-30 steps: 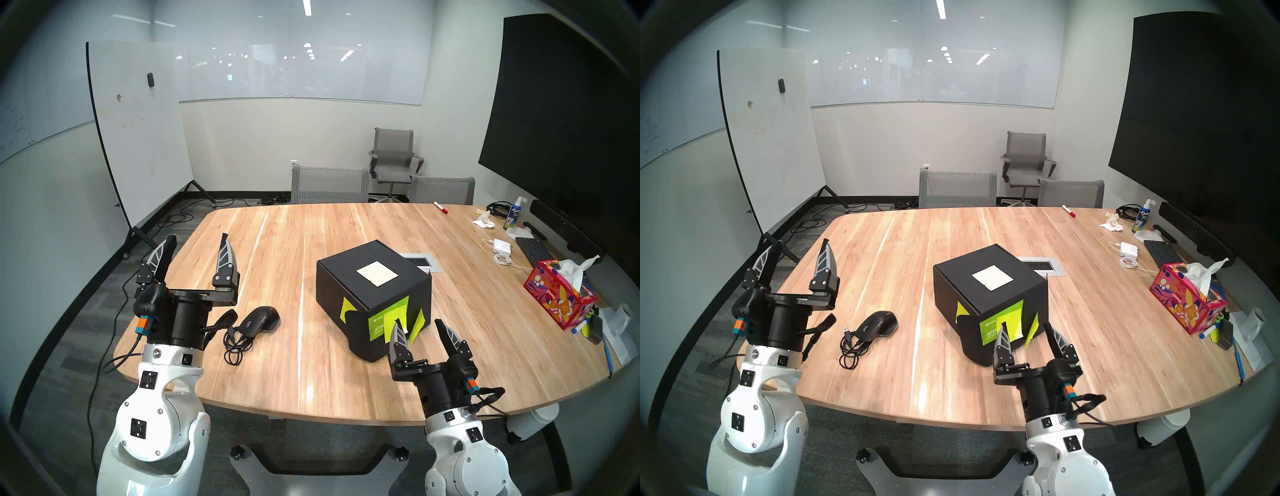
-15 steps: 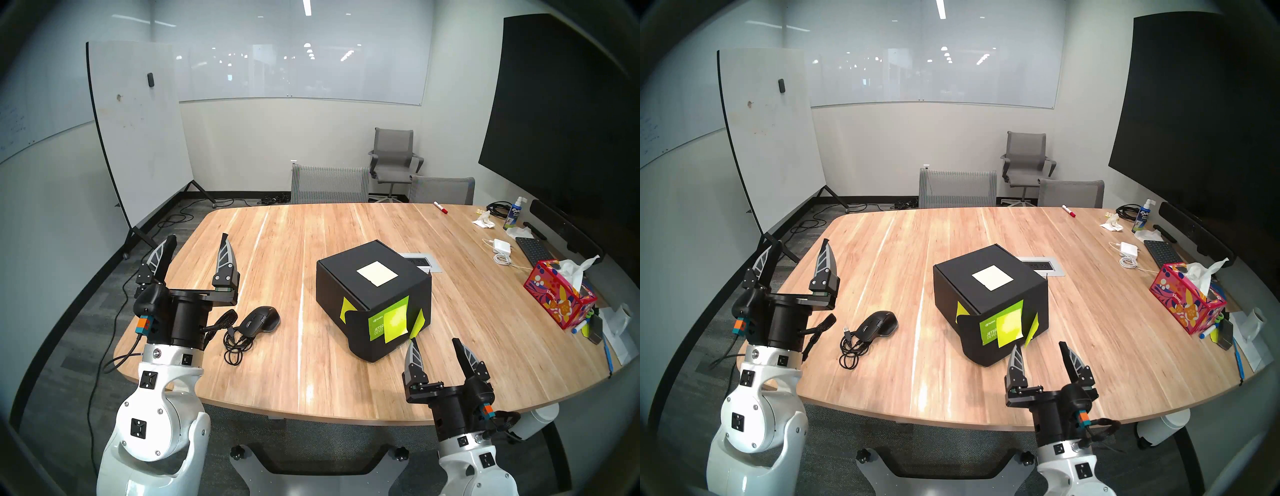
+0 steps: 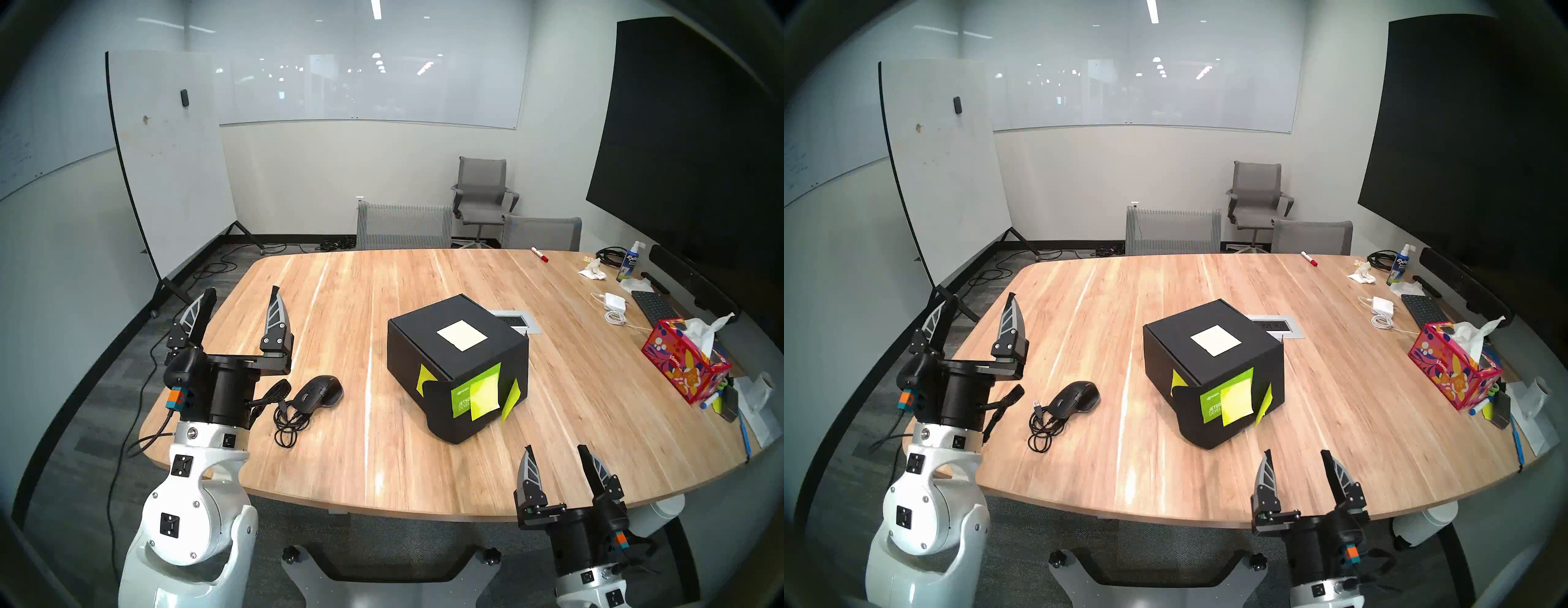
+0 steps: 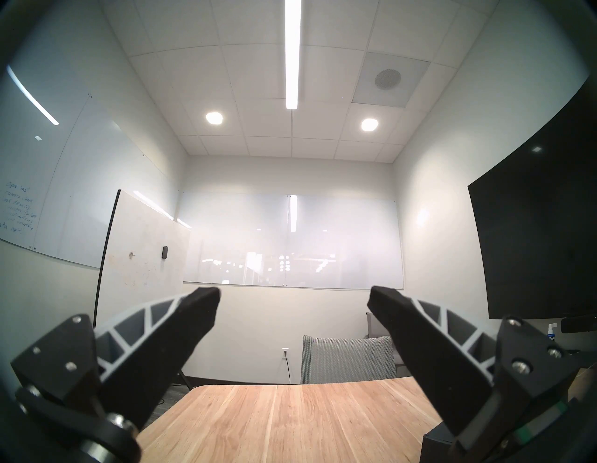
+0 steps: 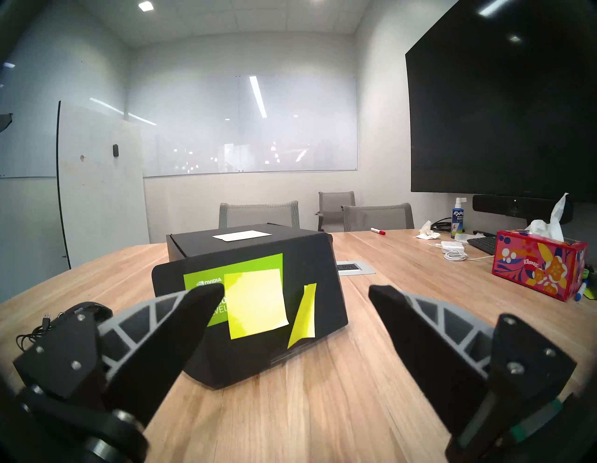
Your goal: Open the box and place the mouse inside
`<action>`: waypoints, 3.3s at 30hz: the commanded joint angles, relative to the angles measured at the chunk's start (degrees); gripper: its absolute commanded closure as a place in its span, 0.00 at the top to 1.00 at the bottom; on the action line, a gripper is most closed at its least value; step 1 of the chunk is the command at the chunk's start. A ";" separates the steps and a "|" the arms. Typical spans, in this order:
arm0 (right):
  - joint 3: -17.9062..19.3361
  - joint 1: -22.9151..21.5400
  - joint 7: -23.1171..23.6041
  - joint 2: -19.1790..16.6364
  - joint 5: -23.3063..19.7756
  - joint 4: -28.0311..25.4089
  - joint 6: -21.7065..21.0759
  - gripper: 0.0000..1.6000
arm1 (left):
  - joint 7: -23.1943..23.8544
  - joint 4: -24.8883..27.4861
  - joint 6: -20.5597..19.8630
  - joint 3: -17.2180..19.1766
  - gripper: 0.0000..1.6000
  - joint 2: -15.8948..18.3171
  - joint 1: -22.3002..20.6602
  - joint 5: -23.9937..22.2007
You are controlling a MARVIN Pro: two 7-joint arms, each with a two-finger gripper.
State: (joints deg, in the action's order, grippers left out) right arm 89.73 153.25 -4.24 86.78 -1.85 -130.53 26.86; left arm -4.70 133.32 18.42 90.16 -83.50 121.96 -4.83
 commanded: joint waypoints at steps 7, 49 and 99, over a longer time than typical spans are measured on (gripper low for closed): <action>1.55 10.85 0.29 -0.62 -2.19 -1.39 8.44 1.00 | -0.03 1.00 0.14 0.02 1.00 -0.04 0.13 -0.05; 3.69 8.92 2.70 -1.69 -6.64 2.77 10.37 1.00 | -0.03 1.05 0.10 0.02 1.00 -0.04 0.18 -0.06; 10.54 11.75 10.38 -7.40 -10.27 -1.58 -1.89 1.00 | -0.03 1.05 0.10 0.02 1.00 -0.04 0.18 -0.06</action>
State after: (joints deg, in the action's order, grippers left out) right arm 99.65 165.01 5.01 80.32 -11.57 -131.62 24.68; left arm -4.69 133.31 18.42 90.16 -83.50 122.00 -4.83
